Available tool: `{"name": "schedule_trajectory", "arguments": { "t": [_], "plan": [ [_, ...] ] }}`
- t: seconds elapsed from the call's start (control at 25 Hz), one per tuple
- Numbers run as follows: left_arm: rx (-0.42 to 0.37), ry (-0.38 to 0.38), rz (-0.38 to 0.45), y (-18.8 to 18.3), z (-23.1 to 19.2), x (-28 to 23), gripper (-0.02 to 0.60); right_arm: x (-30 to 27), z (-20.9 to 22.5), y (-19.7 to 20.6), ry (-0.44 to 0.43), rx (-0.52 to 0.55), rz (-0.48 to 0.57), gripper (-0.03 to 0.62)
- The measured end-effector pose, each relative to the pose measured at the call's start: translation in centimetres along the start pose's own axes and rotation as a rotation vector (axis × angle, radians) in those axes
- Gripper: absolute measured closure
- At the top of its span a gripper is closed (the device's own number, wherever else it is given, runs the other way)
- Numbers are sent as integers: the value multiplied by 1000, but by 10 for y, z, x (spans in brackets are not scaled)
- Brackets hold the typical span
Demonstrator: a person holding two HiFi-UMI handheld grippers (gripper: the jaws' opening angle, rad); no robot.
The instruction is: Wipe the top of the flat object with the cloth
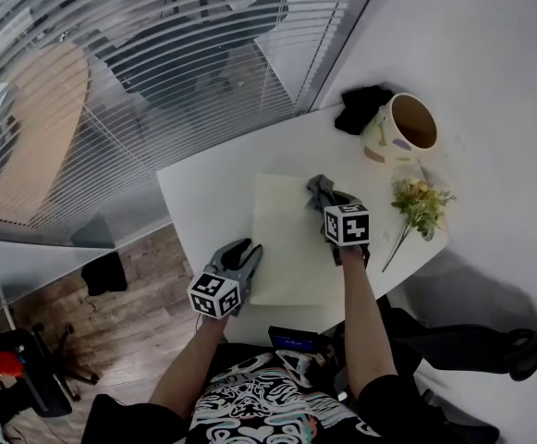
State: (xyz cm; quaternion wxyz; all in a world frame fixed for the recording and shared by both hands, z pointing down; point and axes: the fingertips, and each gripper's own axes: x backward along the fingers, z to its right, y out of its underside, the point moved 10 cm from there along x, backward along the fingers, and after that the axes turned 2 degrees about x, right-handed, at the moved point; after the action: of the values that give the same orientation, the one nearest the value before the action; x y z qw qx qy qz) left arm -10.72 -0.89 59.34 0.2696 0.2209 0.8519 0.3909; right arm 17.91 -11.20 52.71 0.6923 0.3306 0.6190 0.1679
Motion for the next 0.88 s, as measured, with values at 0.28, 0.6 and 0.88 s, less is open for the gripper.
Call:
{"name": "schedule_trajectory", "arguments": {
  "t": [0.28,0.6,0.88],
  "plan": [
    [-6,-5,5,1,0,2,396,9,16,9,42,-23,3,574],
    [1,-14,13,1,1,2,396,15,10,16,69,11,4,574],
    [-3,-23,10,-1,-1,4,396,23,-3,24,62,43,7,574]
  ]
}}
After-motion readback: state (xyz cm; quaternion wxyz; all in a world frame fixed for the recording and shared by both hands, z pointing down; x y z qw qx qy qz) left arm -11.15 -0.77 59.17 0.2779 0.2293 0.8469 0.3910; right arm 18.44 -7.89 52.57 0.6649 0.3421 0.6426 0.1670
